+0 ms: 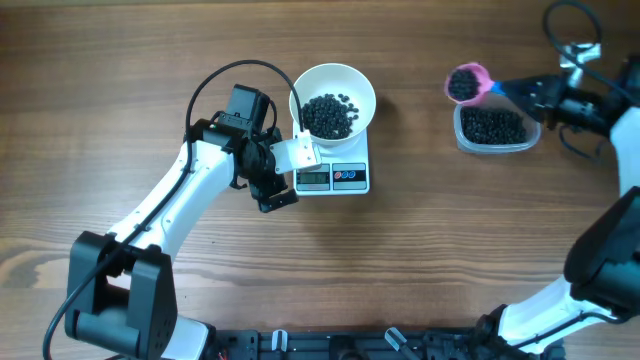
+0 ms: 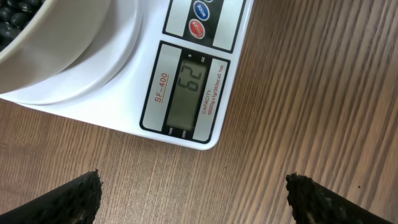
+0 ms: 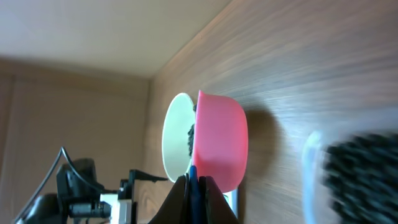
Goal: Scoop item into bowl and weigh 150g on scale
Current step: 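Lift the filled scoop and carry it over the white bowl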
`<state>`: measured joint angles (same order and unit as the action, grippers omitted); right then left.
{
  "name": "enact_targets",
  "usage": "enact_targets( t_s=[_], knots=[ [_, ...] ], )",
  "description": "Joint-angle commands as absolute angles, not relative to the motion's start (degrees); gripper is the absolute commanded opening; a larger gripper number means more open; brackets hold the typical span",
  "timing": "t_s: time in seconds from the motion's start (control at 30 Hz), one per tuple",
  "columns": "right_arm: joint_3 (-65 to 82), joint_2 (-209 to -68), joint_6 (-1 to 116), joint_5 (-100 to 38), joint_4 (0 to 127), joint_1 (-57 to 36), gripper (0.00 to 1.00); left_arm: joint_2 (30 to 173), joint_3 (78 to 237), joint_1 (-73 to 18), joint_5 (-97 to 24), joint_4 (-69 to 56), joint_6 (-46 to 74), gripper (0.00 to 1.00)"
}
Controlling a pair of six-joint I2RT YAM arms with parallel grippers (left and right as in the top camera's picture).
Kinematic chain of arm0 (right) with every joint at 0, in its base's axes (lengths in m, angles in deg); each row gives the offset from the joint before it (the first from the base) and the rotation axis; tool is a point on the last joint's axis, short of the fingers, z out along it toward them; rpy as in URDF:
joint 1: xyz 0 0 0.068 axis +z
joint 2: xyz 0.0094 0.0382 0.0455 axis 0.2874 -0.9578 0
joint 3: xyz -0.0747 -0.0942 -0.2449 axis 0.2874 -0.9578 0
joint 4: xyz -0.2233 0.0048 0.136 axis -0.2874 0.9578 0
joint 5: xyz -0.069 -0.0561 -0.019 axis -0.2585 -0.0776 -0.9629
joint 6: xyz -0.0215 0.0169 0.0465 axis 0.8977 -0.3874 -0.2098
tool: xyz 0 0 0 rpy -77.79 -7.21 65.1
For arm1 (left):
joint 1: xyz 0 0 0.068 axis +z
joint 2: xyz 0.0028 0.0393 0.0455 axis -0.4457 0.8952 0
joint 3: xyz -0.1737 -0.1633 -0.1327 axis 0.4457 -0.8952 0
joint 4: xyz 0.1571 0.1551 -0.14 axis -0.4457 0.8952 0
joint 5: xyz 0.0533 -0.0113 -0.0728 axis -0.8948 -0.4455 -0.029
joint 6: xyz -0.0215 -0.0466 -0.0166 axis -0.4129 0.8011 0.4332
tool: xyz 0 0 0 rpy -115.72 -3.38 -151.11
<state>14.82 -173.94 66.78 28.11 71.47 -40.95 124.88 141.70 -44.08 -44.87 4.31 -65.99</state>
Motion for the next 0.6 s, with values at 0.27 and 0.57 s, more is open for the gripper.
enact_targets(
  t_s=[0.27,0.57],
  knots=[
    [14.66,-174.84,65.12,31.80,60.92,-22.46,0.04,125.58,141.44,-43.94,-43.78,4.35,-66.89,1.00],
    [14.66,-174.84,73.80,10.54,54.93,-11.62,0.04,125.58,141.44,-43.94,-43.78,4.35,-66.89,1.00]
  ],
)
